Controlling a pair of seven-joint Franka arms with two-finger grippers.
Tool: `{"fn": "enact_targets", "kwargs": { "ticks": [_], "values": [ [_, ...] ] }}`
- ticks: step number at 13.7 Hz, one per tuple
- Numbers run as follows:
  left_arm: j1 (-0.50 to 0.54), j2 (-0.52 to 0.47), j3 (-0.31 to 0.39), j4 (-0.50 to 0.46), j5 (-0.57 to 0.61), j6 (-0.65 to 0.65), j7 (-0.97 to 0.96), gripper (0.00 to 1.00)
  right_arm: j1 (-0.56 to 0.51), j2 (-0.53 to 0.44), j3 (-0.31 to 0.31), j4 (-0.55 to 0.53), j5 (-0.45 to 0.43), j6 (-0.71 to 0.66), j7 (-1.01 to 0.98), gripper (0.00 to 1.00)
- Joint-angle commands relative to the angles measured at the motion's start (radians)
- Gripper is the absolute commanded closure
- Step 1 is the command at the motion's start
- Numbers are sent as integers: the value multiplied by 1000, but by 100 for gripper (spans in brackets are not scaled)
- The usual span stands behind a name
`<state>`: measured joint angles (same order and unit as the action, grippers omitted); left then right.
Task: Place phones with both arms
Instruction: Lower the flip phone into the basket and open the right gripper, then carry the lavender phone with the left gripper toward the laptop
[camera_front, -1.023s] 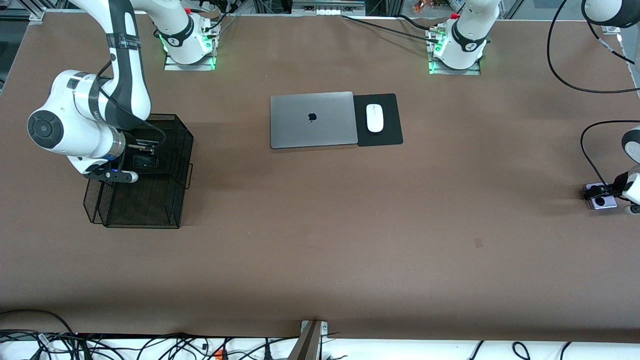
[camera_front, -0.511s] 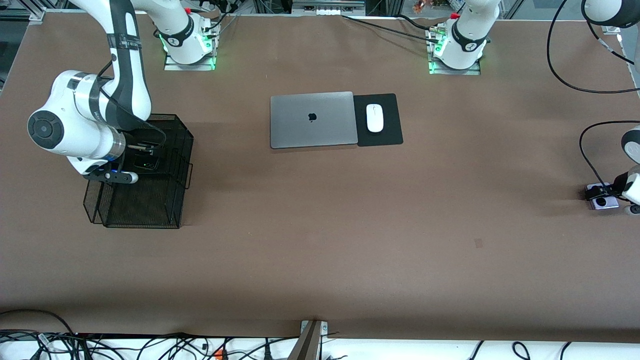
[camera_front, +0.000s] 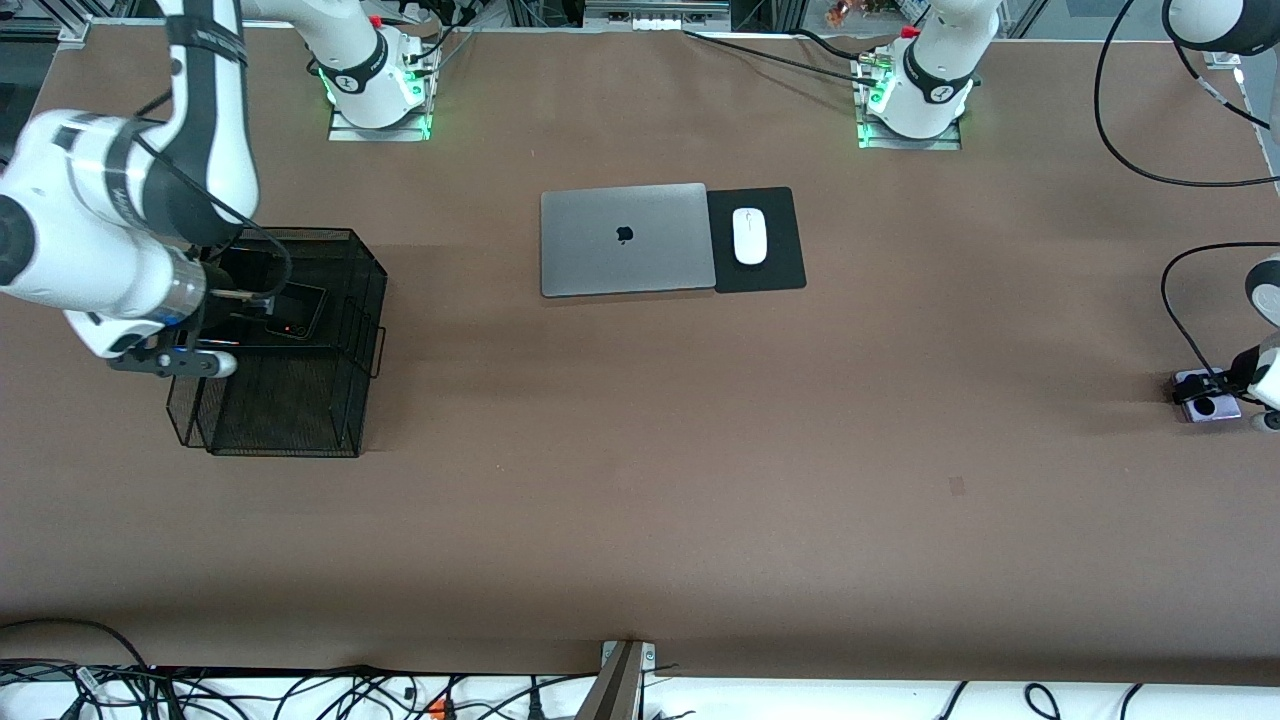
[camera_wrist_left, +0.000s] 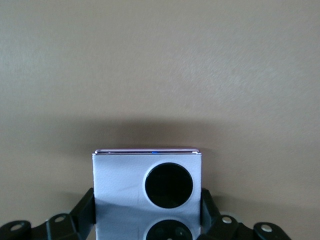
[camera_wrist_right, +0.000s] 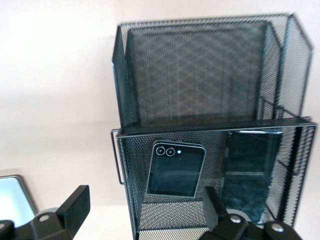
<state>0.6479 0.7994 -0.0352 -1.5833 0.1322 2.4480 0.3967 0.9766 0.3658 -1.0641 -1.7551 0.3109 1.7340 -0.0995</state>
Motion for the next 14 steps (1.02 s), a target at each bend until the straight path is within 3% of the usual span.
{"fn": "enact_targets", "kwargs": {
  "ticks": [1,4,8,13,14],
  "values": [
    [-11,-11,-6,89,-6,-120,1,84,-32,-2,7,107,10,-85,4,0],
    [-46,-26,-6,150,-8,-207,-36,84,-15,1,12,134,22,-71,14,0],
    [-108,-40,-8,157,-8,-207,-132,84,-18,10,13,158,79,-65,12,0],
    [-298,-46,-6,148,-5,-208,-375,84,-36,59,16,226,80,-57,0,0],
    [-321,-49,-6,147,-3,-213,-407,84,-80,59,63,241,80,-63,1,0]
  ]
}}
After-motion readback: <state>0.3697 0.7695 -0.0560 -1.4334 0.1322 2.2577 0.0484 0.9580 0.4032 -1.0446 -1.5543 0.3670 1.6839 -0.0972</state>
